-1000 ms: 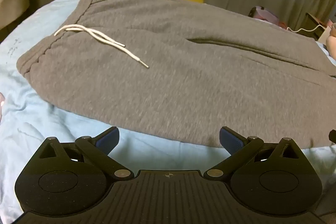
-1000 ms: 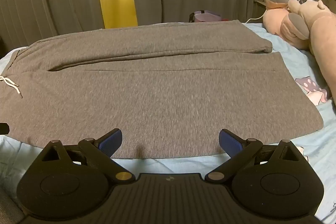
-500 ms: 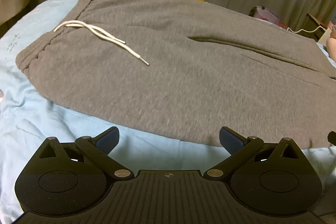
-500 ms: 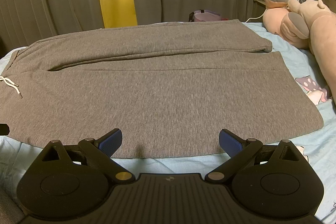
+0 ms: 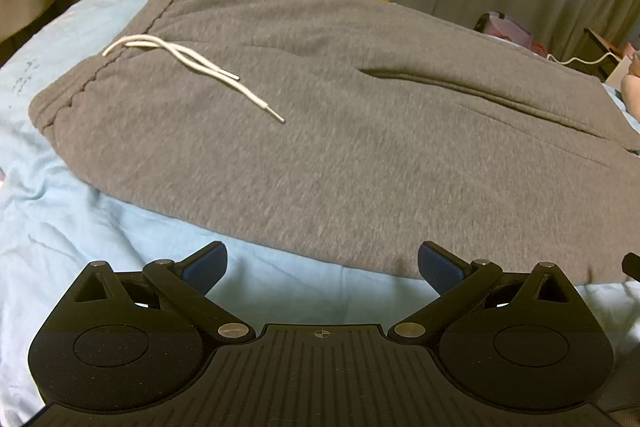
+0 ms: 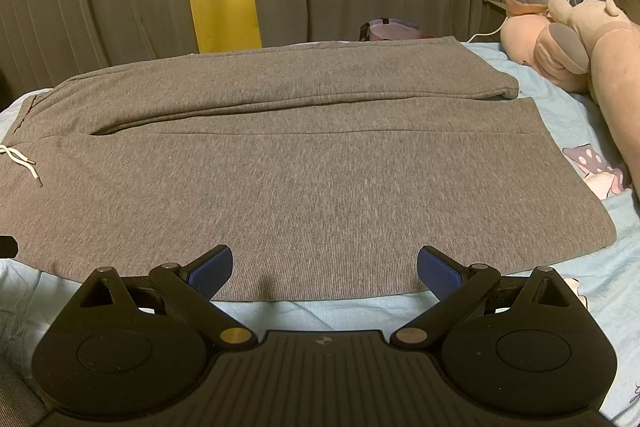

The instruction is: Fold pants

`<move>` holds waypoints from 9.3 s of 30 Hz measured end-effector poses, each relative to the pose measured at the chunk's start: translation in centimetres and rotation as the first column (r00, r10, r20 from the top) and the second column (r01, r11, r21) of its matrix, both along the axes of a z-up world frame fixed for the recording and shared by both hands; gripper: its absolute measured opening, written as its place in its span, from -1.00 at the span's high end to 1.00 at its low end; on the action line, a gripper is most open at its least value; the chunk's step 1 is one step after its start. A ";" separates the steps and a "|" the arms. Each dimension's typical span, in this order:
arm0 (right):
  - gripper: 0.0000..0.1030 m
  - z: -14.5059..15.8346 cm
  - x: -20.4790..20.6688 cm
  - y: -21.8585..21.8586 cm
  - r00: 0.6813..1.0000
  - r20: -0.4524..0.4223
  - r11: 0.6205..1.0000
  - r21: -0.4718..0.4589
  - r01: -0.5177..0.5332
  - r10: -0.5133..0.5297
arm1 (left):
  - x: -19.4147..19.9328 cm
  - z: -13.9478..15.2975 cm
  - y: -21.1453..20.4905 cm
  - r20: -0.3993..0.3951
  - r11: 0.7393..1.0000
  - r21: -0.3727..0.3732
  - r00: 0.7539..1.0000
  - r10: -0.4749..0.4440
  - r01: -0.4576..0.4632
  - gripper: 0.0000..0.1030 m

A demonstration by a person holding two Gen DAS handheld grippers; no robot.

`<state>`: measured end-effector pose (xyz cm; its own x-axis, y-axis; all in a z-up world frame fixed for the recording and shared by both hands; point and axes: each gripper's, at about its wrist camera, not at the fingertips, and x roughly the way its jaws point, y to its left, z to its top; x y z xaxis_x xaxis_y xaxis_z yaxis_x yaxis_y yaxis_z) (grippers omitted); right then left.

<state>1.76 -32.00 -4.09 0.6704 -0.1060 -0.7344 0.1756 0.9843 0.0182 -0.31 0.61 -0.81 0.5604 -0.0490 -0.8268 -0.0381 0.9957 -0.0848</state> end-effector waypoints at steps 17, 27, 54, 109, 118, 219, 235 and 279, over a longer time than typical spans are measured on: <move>-0.92 0.0 0.0 0.0 1.000 -0.001 1.000 0.001 0.000 0.000 | 0.1 0.2 0.2 -0.005 1.000 -0.005 1.000 -0.001 0.000 -1.00; -0.92 0.0 0.0 -0.1 1.000 -0.003 1.000 -0.001 0.000 0.000 | 0.0 0.2 0.1 -0.008 1.000 -0.006 1.000 0.000 0.000 -1.00; -0.92 -0.4 -0.2 0.1 1.000 -0.010 1.000 -0.008 -0.001 0.001 | 0.3 0.2 0.2 -0.020 1.000 -0.016 1.000 -0.001 0.001 -1.00; -0.92 -1.3 0.8 -1.8 0.999 -0.039 0.995 0.094 0.020 -0.017 | 0.7 0.6 -0.3 -0.033 1.000 0.004 0.999 -0.005 0.005 -1.00; -0.92 -1.9 1.5 -2.3 0.998 -0.060 0.993 0.112 0.032 -0.025 | 1.2 0.1 -0.1 -0.062 1.000 -0.012 0.998 0.008 -0.009 -1.00; 0.09 -10.6 10.0 -21.9 0.672 0.029 0.444 0.771 0.456 -0.740 | 25.0 -1.3 8.4 0.177 0.836 -0.500 0.918 0.354 -0.225 -1.00; 0.90 -10.9 12.4 -23.3 0.718 0.058 0.463 0.800 0.382 -0.693 | 42.0 -6.0 9.7 -0.185 0.752 -0.526 0.917 0.354 -0.396 0.84; 0.90 -0.3 1.9 -25.7 0.775 0.178 0.689 0.605 0.400 -0.607 | 14.0 0.5 23.4 0.186 0.709 -0.615 0.809 0.557 -0.346 0.82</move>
